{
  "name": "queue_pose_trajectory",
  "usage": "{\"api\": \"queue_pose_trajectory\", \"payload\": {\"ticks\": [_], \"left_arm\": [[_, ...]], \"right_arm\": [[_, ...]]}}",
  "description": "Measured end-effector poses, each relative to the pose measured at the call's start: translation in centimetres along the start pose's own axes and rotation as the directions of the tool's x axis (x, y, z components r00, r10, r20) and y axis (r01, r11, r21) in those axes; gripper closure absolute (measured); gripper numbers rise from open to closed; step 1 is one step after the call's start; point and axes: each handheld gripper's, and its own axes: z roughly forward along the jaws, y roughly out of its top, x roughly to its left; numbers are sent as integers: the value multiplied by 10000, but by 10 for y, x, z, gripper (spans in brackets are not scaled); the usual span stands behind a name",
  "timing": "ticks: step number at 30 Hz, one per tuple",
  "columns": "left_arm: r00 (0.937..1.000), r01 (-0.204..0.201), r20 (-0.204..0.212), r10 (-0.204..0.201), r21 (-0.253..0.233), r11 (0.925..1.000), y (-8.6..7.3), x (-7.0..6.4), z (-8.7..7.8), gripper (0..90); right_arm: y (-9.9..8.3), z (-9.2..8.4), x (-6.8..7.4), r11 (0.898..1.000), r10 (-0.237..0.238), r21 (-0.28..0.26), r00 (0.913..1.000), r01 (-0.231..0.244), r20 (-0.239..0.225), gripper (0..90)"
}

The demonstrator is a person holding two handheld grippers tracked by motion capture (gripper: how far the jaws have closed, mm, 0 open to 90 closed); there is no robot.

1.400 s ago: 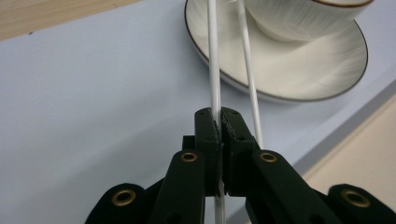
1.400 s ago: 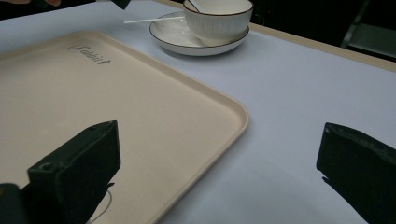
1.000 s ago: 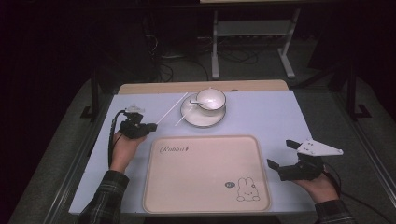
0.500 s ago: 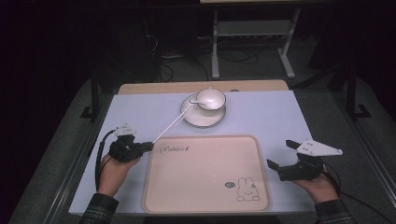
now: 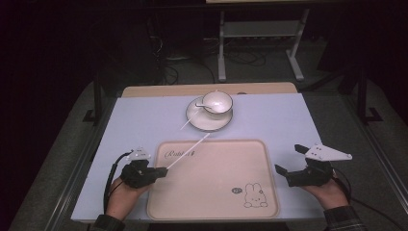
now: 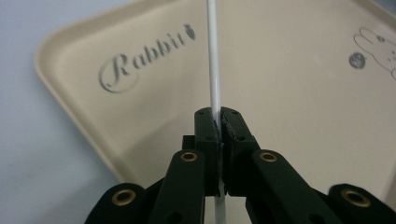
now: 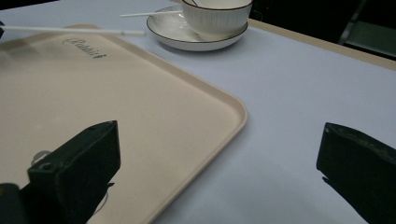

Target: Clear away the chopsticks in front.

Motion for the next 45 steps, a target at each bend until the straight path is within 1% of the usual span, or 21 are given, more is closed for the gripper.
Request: {"api": "queue_pose_trajectory", "payload": {"ticks": [1,3,6,7,9,13,14,20,23,24,26,27,28,29,31,32,34,36,39,40,45], "left_arm": [[10000,-45,40,45,62,10000,-1,-1,1,862],[9999,-99,-49,100,230,9997,-3,-3,5,861],[9998,-108,-146,114,462,9989,-4,-2,9,861],[9999,-65,-83,69,507,9987,-5,-1,10,861],[9999,-118,-101,124,580,9982,-5,-1,12,860],[9988,-387,-254,420,1186,9922,-7,-2,20,851],[9989,-369,-252,403,1240,9916,-7,-3,21,850],[9983,-491,-248,525,1242,9910,-6,-3,22,832],[9985,-462,-245,495,1217,9915,-6,-3,22,818],[9986,-429,-262,464,1210,9917,-6,-3,22,802],[9983,-426,-355,471,1175,9922,-4,-3,21,721],[9986,-381,-328,419,1100,9932,-3,-2,20,678],[9996,-240,-114,253,1007,9946,-2,1,20,620],[9999,-63,85,56,884,9961,1,4,20,549],[9998,-204,39,202,754,9969,5,5,20,438],[9998,-220,33,218,757,9969,9,6,22,327],[9993,-361,4,362,597,9976,19,7,24,306],[9987,-507,11,507,612,9968,31,7,26,248],[9970,-766,-16,768,643,9950,52,10,33,223],[9962,-870,-43,875,710,9937,60,11,36,188],[9927,-1169,-214,1185,640,9911,94,19,50,149]], "right_arm": [[0,0,0,10000,2,-7,10000,-2,-2,0],[0,0,0,10000,5,4,10000,-5,-1,0],[0,0,0,10000,-12,21,10000,12,-7,0],[0,1,0,10000,-15,26,10000,15,-16,0],[0,1,0,10000,-24,37,10000,24,-25,0],[0,1,0,10000,-15,37,10000,16,-10,0],[0,1,0,10000,-12,46,10000,12,-12,0],[0,1,0,10000,-39,74,10000,40,-50,0],[0,1,0,9999,-56,91,10000,57,-56,0],[0,1,0,9999,-55,85,10000,55,-57,0],[0,1,0,10000,-51,70,10000,51,-56,0],[0,1,0,10000,-45,65,10000,45,-57,0],[0,1,0,10000,-36,82,10000,37,-60,0],[0,1,0,9999,-28,110,10000,29,-60,0],[0,1,1,9999,-42,126,10000,43,-72,0],[0,1,1,9999,-64,133,9999,65,-92,0],[0,1,1,9999,-70,141,9999,72,-92,0],[0,1,1,9999,-40,140,10000,41,-85,0],[0,1,1,9999,8,109,10000,-7,-100,0],[0,1,0,9999,19,103,10000,-18,-93,0],[0,0,0,10000,38,69,10000,-37,-70,0]]}}
